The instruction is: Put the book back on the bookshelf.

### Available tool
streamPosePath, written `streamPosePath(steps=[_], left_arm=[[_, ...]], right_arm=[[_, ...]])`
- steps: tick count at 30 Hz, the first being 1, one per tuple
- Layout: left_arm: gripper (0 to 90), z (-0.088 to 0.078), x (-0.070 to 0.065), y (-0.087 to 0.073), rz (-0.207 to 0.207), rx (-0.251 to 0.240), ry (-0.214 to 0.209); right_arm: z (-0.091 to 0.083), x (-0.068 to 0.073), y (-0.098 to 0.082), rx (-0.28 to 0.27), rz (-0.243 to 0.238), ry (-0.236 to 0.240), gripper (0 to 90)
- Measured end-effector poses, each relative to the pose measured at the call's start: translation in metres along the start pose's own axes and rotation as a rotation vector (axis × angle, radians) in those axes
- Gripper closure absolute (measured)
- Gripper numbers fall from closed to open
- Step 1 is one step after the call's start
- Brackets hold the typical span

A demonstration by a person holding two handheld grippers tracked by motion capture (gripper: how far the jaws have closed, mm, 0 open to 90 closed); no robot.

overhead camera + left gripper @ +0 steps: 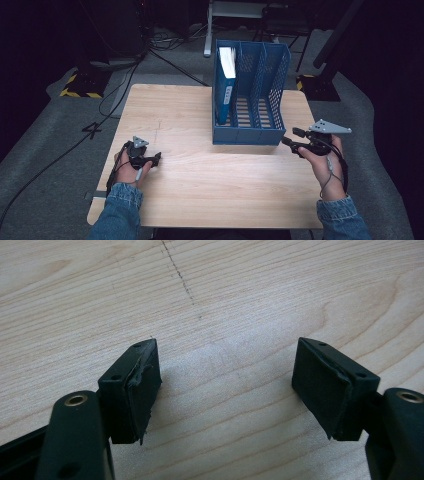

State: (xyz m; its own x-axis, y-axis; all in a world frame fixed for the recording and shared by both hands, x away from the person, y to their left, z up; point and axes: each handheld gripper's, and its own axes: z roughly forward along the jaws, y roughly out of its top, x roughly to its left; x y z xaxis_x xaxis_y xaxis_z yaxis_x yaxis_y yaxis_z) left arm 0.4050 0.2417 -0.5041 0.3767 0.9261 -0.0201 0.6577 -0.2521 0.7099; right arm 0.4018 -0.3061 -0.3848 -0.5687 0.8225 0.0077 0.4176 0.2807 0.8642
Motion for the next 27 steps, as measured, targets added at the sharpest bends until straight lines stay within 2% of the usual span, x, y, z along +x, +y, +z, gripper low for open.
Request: streamPosePath(steps=[3,9,11,13,22,25,27], left_arm=[[27.7,0.000,0.000,0.000,0.001,0.000,0.001],[27.1,0.000,0.000,0.000,-0.001,0.001,-0.006],[27.1,0.000,0.000,0.000,-0.001,0.002,-0.006],[27.0,0.000,0.000,0.000,-0.002,0.002,-0.007],[27.0,0.001,-0.001,0.001,0.000,0.000,-0.006],[27.0,0.001,-0.001,0.001,0.000,0.000,-0.006],[27.0,0.001,-0.001,0.001,0.000,0.000,-0.006]], right_arm=[[0.000,-0.008,-0.017,0.031,0.010,0.008,40.1],[0.008,-0.021,-0.044,0.082,0.033,-0.007,39.4],[0.009,-0.024,-0.048,0.085,0.036,-0.006,39.4],[0.019,-0.034,-0.061,0.096,0.082,0.002,39.4],[0.033,-0.049,-0.087,0.108,0.088,-0.036,39.8],[0.037,-0.053,-0.095,0.149,0.091,-0.050,40.1],[0.038,-0.055,-0.098,0.154,0.080,-0.059,40.5]])
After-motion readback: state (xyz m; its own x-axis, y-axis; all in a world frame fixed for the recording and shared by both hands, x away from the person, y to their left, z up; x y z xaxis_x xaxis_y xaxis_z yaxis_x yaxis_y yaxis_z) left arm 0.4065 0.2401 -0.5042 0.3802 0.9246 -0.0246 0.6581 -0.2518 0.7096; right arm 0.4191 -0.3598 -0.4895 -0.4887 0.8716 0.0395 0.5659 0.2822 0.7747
